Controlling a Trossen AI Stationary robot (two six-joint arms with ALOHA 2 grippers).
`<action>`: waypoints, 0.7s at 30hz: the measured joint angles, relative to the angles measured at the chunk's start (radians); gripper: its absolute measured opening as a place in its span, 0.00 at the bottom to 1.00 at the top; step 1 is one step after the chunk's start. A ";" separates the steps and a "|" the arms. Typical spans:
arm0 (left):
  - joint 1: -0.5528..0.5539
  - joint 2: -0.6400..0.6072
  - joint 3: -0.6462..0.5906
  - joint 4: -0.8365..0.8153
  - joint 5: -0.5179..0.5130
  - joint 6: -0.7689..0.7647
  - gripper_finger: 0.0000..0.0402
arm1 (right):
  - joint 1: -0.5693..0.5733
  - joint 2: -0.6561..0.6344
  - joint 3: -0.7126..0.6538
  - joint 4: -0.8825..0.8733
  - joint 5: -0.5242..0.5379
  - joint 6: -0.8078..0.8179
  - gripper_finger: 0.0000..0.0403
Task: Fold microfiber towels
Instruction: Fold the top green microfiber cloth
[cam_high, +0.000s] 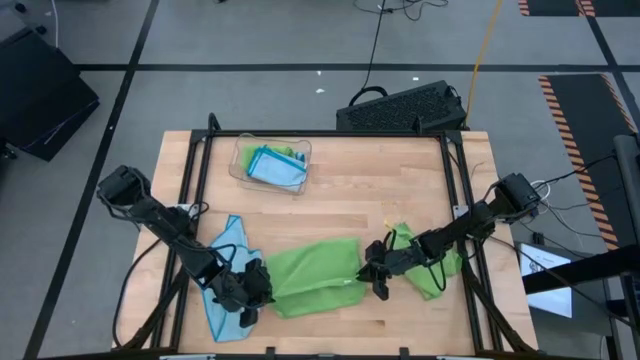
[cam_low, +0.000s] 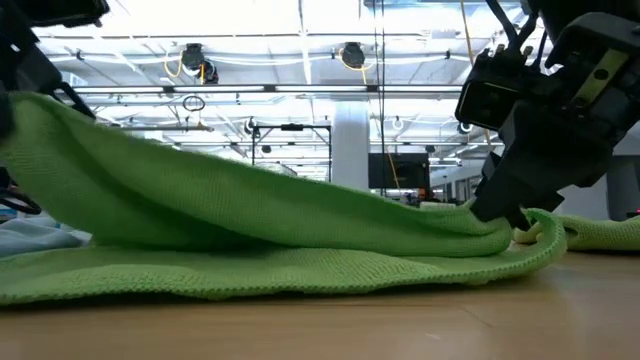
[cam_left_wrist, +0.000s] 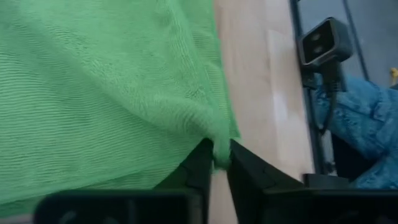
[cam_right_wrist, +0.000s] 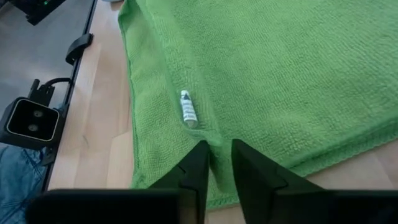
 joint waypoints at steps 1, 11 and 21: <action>-0.004 0.000 0.000 0.009 0.000 -0.003 0.15 | 0.000 0.000 0.000 0.000 -0.002 0.000 0.19; -0.041 0.000 0.000 0.079 -0.006 -0.010 0.49 | -0.002 -0.020 0.000 -0.018 -0.107 0.016 0.31; -0.044 0.000 0.000 0.060 -0.115 0.060 0.58 | 0.009 -0.150 0.000 -0.165 -0.125 0.020 0.40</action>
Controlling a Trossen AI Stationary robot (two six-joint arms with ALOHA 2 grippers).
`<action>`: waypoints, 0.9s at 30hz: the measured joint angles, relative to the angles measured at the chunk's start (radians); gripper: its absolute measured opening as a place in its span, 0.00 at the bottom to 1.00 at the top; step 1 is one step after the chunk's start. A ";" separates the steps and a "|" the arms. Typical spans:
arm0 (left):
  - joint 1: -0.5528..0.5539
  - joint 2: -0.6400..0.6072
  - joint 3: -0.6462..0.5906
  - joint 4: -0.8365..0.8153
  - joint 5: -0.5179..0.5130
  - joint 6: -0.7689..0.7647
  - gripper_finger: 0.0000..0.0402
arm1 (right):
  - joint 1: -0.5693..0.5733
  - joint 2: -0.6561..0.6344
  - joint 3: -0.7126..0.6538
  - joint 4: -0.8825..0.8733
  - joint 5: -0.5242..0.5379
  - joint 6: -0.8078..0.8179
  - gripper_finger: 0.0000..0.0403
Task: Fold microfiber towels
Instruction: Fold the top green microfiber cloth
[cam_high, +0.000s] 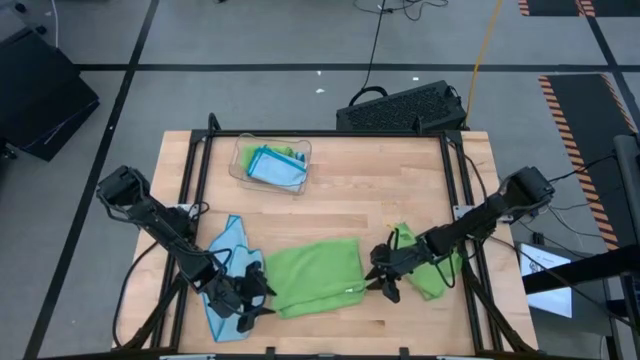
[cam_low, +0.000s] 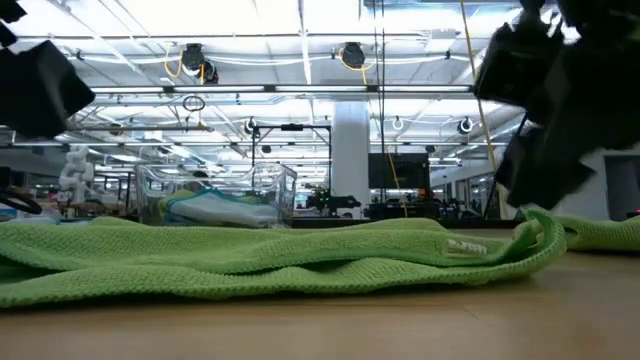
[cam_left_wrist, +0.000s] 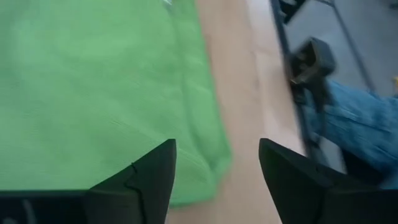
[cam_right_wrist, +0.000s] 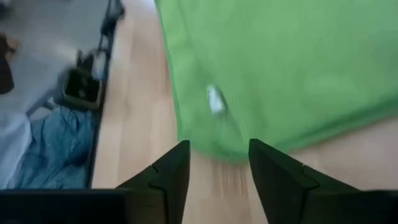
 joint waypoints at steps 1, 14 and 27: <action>0.000 0.000 0.000 -0.005 -0.032 0.006 0.58 | 0.002 -0.006 0.000 0.017 0.031 -0.007 0.40; -0.012 0.011 0.000 -0.030 -0.161 0.003 0.58 | 0.082 0.028 0.000 0.221 0.322 -0.116 0.33; -0.055 0.224 0.000 0.208 -0.111 0.031 0.58 | 0.115 0.237 0.095 0.282 0.309 -0.153 0.23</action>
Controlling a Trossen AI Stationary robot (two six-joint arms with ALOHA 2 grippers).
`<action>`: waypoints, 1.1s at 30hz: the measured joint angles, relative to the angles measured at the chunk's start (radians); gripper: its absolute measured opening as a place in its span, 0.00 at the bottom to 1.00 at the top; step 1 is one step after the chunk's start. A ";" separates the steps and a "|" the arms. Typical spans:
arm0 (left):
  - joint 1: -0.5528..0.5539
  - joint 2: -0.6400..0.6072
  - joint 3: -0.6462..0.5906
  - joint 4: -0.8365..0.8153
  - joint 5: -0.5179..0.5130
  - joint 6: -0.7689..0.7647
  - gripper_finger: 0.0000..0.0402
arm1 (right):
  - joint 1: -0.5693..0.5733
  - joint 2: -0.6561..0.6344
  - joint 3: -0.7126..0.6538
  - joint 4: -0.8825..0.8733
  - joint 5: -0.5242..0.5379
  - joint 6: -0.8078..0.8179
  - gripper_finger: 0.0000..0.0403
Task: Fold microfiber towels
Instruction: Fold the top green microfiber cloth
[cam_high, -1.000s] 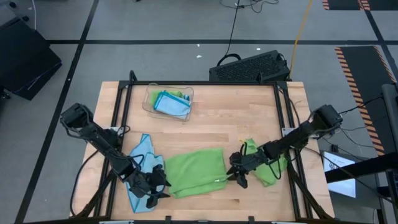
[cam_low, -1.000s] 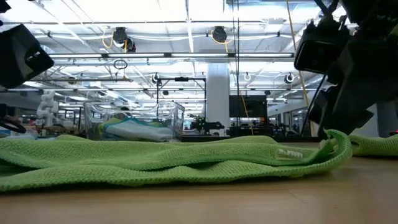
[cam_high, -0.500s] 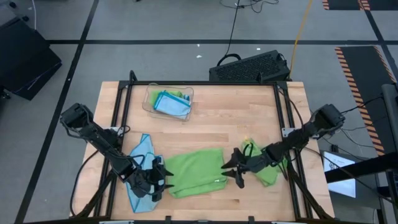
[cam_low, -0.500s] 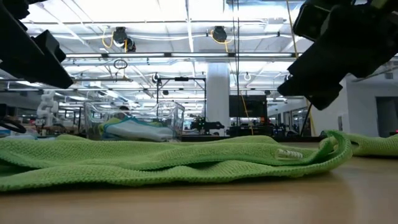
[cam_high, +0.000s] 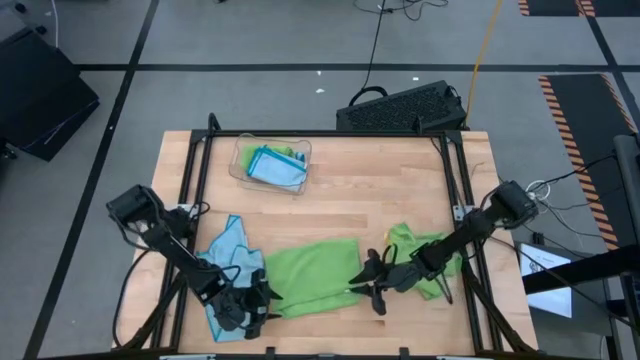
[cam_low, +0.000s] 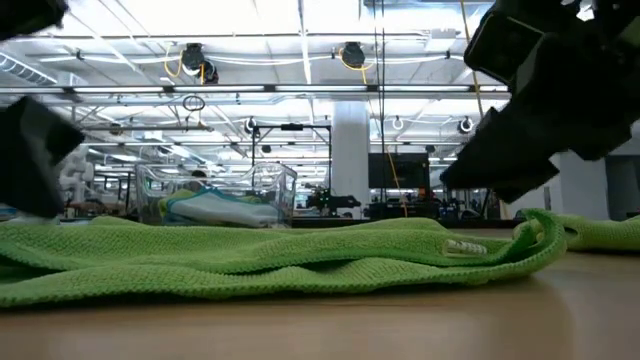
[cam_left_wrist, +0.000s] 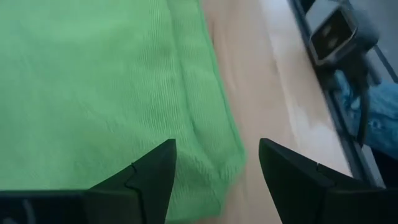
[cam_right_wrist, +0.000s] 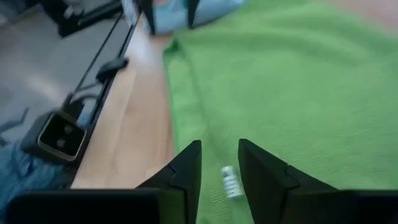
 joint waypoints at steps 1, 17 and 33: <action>0.000 0.010 0.000 -0.003 0.014 -0.016 0.58 | 0.000 0.017 0.010 0.000 -0.006 -0.001 0.22; -0.002 0.054 0.000 0.040 0.137 -0.011 0.58 | 0.025 0.120 0.024 0.008 -0.221 0.037 0.07; 0.012 -0.058 0.000 0.089 0.059 0.245 0.58 | 0.023 0.035 0.023 0.032 0.027 -0.059 0.02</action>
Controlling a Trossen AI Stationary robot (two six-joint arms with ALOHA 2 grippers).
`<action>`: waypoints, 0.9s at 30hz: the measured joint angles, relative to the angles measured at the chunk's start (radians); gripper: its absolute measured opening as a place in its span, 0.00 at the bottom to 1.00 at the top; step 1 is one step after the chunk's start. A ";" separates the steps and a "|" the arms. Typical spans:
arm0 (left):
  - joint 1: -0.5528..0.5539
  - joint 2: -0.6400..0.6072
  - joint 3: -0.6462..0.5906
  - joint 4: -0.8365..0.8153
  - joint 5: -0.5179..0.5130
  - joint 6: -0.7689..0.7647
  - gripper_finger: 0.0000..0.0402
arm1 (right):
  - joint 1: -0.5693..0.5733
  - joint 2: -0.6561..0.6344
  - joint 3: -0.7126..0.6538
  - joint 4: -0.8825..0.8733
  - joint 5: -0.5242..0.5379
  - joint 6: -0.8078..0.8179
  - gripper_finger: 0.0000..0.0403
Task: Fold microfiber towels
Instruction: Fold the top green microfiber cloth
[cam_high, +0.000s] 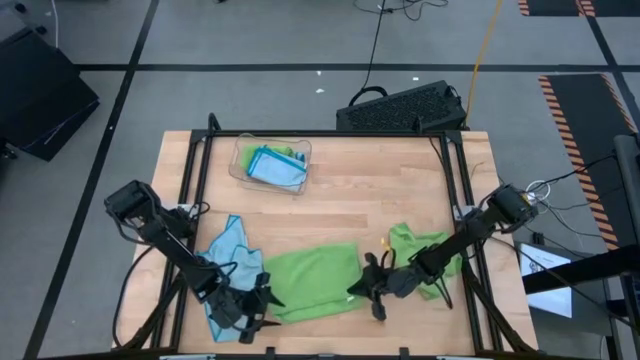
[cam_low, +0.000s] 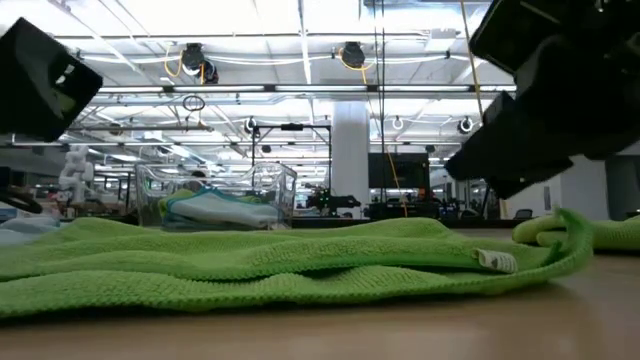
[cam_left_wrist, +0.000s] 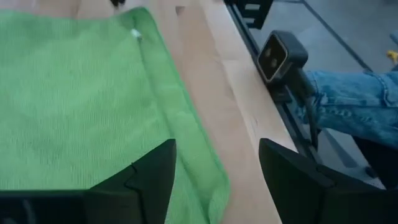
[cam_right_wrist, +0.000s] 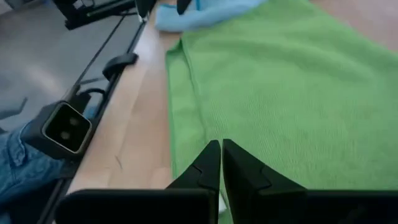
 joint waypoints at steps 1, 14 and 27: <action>0.004 0.000 0.000 0.016 0.010 0.012 0.58 | 0.000 0.014 0.005 0.001 0.000 0.010 0.02; 0.091 0.000 0.000 -0.005 0.040 0.064 0.58 | -0.019 0.115 0.071 -0.070 -0.260 0.082 0.02; 0.166 0.000 0.000 -0.043 0.035 0.062 0.58 | -0.024 0.076 0.074 -0.037 0.003 -0.039 0.02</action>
